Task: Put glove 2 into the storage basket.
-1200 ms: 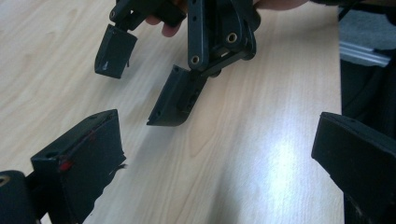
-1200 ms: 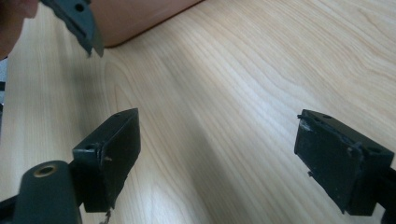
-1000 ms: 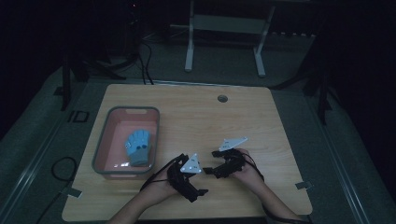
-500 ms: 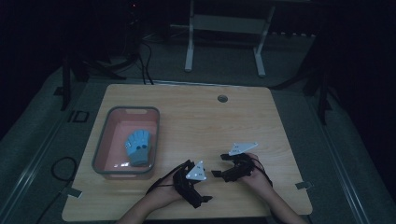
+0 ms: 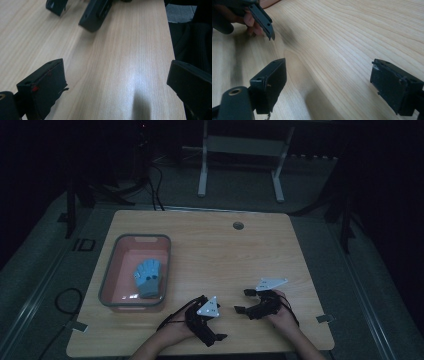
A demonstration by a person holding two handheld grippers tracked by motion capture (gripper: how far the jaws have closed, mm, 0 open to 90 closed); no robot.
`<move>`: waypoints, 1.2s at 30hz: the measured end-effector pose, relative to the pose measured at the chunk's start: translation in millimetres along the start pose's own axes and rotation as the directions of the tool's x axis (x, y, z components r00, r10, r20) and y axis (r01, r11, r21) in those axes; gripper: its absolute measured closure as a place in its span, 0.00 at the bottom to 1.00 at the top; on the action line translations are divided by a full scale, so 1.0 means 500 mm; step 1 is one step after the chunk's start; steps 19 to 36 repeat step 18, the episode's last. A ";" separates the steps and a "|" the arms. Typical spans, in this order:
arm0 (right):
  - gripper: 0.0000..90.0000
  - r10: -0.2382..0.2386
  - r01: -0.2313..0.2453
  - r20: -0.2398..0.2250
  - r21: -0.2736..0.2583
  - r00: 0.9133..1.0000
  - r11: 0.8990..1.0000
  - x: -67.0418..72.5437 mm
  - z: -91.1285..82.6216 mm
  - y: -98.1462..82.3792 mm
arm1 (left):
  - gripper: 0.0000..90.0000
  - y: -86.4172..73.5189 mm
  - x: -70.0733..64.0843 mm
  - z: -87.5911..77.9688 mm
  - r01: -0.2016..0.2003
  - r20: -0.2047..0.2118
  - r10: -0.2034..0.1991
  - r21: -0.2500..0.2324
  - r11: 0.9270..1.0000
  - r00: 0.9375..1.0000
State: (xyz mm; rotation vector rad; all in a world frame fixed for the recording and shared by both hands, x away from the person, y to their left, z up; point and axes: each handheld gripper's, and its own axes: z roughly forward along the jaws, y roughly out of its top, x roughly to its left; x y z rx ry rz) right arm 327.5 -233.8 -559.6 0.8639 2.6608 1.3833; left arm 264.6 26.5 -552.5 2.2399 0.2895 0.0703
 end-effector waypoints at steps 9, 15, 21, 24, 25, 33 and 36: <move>0.15 -0.001 0.002 0.047 -0.020 0.999 1.000 -0.005 -0.014 -0.010 | 0.03 -0.011 -0.004 -0.003 0.016 -0.016 -0.017 -0.008 1.000 1.000; 0.15 0.003 -0.002 0.044 -0.019 0.999 1.000 -0.008 -0.013 -0.009 | 0.03 -0.018 -0.004 -0.003 0.018 -0.026 -0.018 -0.004 1.000 1.000; 0.15 0.013 -0.012 0.047 -0.019 0.999 1.000 -0.010 -0.014 -0.010 | 0.03 -0.018 -0.003 -0.003 0.018 -0.025 -0.018 -0.008 1.000 1.000; 0.15 0.013 -0.012 0.047 -0.019 0.999 1.000 -0.010 -0.014 -0.010 | 0.03 -0.018 -0.003 -0.003 0.018 -0.025 -0.018 -0.008 1.000 1.000; 0.15 0.013 -0.012 0.047 -0.019 0.999 1.000 -0.010 -0.014 -0.010 | 0.03 -0.018 -0.003 -0.003 0.018 -0.025 -0.018 -0.008 1.000 1.000; 0.15 0.013 -0.012 0.047 -0.019 0.999 1.000 -0.010 -0.014 -0.010 | 0.03 -0.018 -0.003 -0.003 0.018 -0.025 -0.018 -0.008 1.000 1.000; 0.15 0.013 -0.012 0.047 -0.019 0.999 1.000 -0.010 -0.014 -0.010 | 0.03 -0.018 -0.003 -0.003 0.018 -0.025 -0.018 -0.008 1.000 1.000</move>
